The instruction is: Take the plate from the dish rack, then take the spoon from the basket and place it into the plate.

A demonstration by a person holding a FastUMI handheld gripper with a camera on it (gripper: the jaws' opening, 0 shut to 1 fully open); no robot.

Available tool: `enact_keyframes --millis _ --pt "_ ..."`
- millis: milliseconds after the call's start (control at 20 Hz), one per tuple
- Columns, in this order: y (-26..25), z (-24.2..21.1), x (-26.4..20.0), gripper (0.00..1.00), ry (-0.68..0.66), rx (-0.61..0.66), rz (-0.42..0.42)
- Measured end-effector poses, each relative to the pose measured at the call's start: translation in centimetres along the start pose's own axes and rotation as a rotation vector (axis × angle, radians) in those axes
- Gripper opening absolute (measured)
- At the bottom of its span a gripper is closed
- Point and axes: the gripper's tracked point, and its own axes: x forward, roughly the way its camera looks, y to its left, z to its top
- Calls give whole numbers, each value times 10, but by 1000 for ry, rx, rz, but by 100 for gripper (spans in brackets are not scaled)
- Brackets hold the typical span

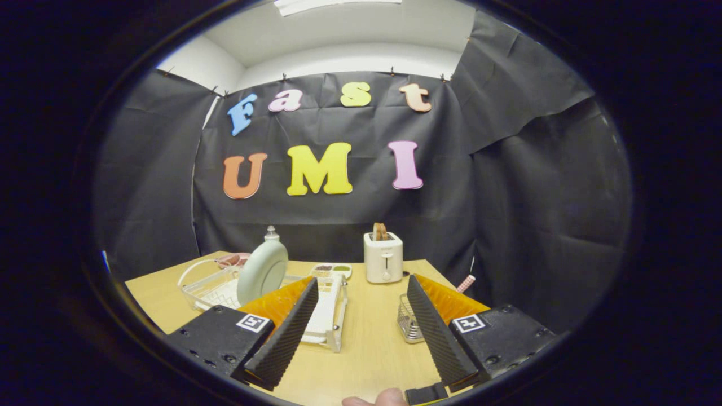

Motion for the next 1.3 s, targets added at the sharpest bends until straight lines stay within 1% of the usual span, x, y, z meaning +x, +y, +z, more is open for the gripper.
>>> enact_keyframes --millis 200,400,500,650,750,950,1300 --pt "23 25 16 100 61 8 45" --pt "45 40 39 100 78 -61 57" --pt "62 42 49 100 102 -85 82" --pt "87 53 67 100 137 -89 127" --pt "101 60 80 100 157 -107 140" --pt "129 65 102 100 217 -122 172" --pt "178 51 138 100 401 -79 225"
